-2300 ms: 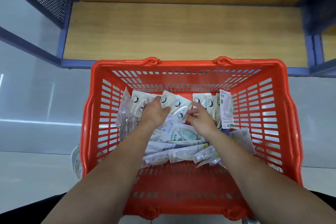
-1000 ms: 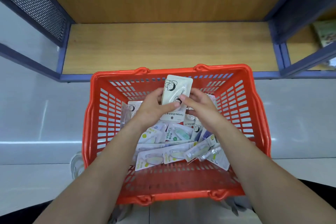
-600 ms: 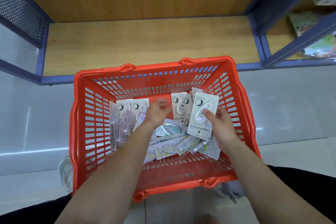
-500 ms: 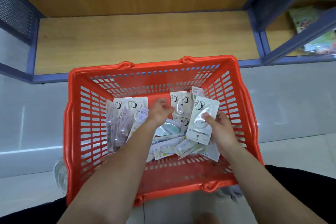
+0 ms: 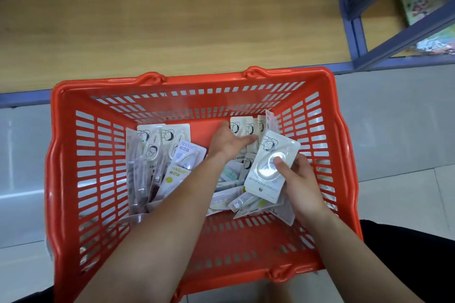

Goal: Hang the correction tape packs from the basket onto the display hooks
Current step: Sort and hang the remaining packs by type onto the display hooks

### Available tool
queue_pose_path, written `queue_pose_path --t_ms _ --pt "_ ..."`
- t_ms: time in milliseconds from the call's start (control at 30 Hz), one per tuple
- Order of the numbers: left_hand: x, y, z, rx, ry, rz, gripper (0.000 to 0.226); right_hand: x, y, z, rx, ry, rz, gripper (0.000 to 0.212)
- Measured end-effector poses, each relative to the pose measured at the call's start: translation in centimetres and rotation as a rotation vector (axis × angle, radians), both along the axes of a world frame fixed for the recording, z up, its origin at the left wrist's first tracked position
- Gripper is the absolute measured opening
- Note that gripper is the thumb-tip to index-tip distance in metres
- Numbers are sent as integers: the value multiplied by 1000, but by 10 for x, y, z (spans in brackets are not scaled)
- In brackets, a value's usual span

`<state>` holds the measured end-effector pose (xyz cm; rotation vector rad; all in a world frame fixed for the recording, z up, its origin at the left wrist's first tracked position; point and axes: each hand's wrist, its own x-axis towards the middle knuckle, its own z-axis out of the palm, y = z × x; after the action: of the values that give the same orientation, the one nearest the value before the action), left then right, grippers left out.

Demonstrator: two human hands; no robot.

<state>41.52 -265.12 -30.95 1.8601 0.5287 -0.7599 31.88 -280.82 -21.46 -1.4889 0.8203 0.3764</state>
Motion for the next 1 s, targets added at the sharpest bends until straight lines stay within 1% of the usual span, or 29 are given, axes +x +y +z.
queue_pose_path --t_ms 67,133,233,333,400,533,633,733,867,1000 --pt "0 -4 0 17 7 5 75 0 0 -1 12 14 -12 32" --pt "0 -5 0 18 -7 4 73 -1 0 0 15 16 -9 33" --pt "1 10 3 12 -29 18 61 -1 -1 1 33 11 -10 32" --pt "-5 39 13 -39 -41 44 44 1 1 0 42 2 2 27" --pt "-11 60 29 -80 -69 67 42 3 4 2 55 -2 12 24" --pt "-16 90 86 -104 -192 90 36 7 11 15 109 -25 66 24" --pt "-26 103 137 -109 -274 106 34 13 19 37 206 -41 109 29" --pt "-44 108 186 -165 -309 129 35 21 31 74 353 -83 173 31" --pt "-67 108 244 -271 -335 185 23 23 48 127 537 -177 211 38" --pt "-87 106 291 -288 -429 297 18 16 59 172 630 -256 217 48"
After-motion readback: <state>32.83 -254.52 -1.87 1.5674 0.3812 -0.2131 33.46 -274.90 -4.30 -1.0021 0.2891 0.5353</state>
